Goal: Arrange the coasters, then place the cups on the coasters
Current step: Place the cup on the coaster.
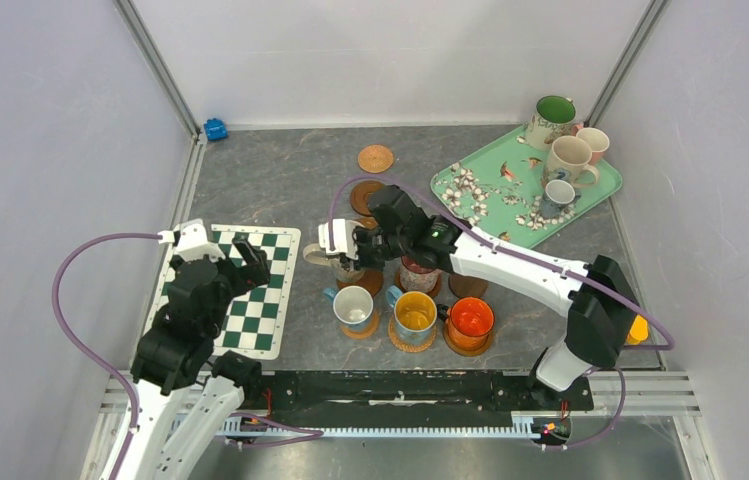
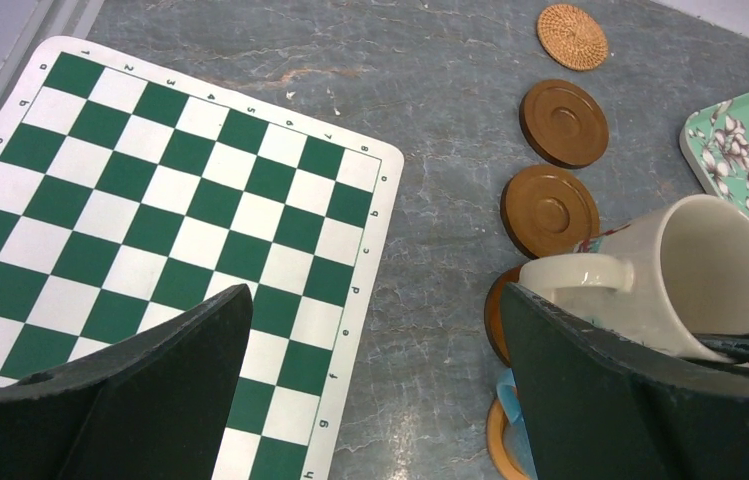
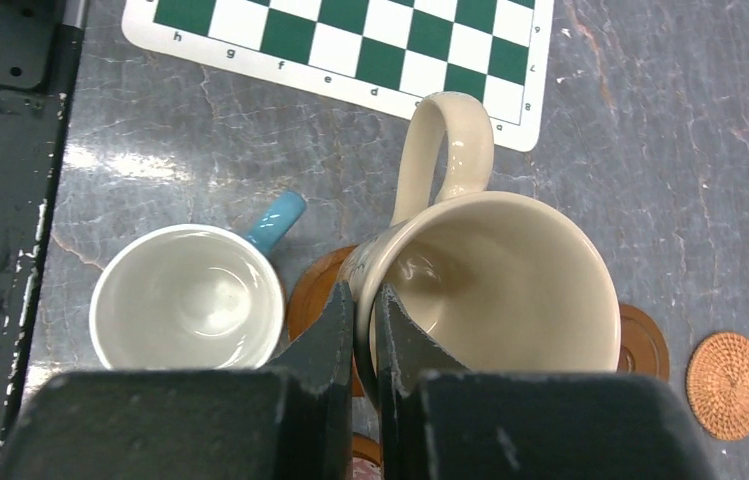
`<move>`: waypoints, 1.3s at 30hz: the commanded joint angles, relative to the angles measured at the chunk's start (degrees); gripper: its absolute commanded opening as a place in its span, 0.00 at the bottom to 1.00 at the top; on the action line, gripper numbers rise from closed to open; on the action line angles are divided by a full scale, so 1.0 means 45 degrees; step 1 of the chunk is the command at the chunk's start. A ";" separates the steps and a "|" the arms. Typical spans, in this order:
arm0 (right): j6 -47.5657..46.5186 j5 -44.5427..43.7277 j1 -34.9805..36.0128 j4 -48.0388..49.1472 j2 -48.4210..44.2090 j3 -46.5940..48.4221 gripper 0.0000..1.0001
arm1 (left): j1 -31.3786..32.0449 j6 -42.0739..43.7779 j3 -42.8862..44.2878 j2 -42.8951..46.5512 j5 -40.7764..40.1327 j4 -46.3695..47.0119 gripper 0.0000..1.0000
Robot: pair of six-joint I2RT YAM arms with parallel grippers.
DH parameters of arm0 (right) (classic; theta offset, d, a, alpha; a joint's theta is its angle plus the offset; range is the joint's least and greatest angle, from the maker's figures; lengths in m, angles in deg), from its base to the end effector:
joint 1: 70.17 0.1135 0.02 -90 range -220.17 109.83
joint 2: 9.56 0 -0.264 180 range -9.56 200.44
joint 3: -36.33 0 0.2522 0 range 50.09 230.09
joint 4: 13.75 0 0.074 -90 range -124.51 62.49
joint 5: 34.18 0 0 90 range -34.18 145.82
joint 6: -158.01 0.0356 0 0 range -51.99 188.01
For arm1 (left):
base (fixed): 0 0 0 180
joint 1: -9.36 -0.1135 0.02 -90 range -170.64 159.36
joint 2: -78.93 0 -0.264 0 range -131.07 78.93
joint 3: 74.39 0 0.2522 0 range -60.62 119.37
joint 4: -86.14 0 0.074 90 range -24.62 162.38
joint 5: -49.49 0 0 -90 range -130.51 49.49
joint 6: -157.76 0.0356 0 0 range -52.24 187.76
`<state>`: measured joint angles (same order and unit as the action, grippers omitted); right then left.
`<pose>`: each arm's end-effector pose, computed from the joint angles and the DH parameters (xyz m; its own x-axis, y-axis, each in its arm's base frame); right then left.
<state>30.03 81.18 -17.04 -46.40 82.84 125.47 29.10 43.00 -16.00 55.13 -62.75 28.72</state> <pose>0.2091 0.3042 0.3007 0.2956 -0.5327 -0.7930 -0.9504 -0.0801 -0.3004 0.0842 -0.0159 0.3217 -0.3250 -0.2952 -0.8984 -0.1672 0.9530 -0.2527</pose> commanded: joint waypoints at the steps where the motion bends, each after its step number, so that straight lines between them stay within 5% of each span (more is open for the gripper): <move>1: -0.0257 -0.0276 0.0119 0.1233 -0.0653 0.0179 0.00 | 0.0045 0.0051 0.0387 0.0141 -0.0312 0.0161 1.00; 39: 0.0507 -0.0276 0.0168 0.2698 -0.0637 -0.1669 0.00 | 0.0030 0.0032 0.0338 0.0177 -0.0242 0.0193 1.00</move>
<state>32.09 78.43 -16.39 -42.82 83.10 117.69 29.10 42.98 -16.00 55.27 -62.90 28.30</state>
